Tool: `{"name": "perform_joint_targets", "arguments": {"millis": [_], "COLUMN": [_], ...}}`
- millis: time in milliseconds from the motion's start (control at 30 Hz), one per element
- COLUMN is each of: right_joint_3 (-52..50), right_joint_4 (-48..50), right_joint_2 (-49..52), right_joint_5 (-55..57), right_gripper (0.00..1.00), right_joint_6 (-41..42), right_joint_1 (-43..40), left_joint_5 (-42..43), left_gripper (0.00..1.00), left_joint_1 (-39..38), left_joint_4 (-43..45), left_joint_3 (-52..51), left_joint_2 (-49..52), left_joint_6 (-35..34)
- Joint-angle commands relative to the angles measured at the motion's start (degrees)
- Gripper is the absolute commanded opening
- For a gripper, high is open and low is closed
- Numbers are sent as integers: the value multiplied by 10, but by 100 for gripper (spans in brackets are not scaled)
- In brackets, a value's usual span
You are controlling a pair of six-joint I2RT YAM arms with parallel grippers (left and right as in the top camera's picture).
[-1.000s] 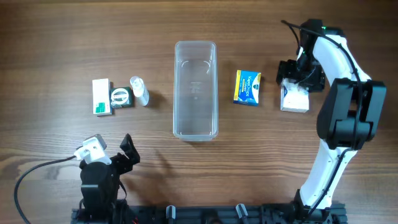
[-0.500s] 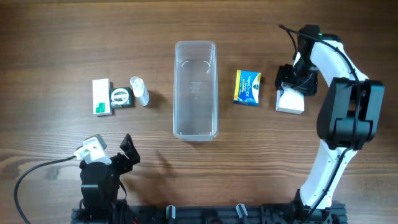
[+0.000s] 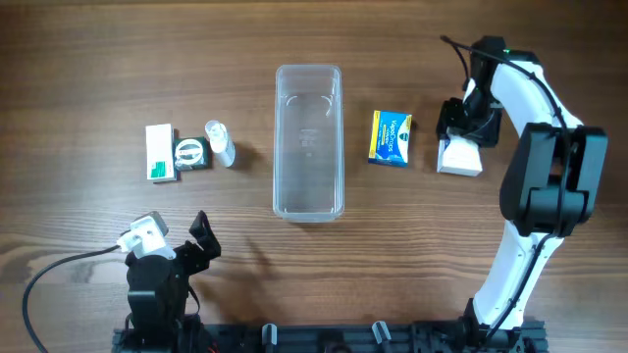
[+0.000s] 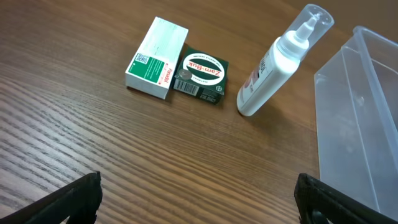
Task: Pack container
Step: 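Lift the Hansaplast box and lower it into the clear container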
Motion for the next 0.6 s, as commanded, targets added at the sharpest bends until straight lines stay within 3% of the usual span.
{"name": "perform_joint_targets", "arguments": {"millis": [0,267,567], "right_joint_3": [27,34,118], "right_joint_4": [1,26,58], "right_joint_2": [-41,-123,-144], "right_joint_5": [-7,-82,-98], "right_gripper": [73,73,74], "right_joint_6": [-10,-52,-48], "right_joint_1": [1,36,163], "left_joint_5": [-1,-1,-1], "left_gripper": [100,100,100], "left_joint_1": [-4,-4,-4], "left_joint_4": [1,1,1], "left_joint_3": [-1,-1,-1], "left_joint_2": [-1,-1,-1], "left_joint_6": [7,7,7]}}
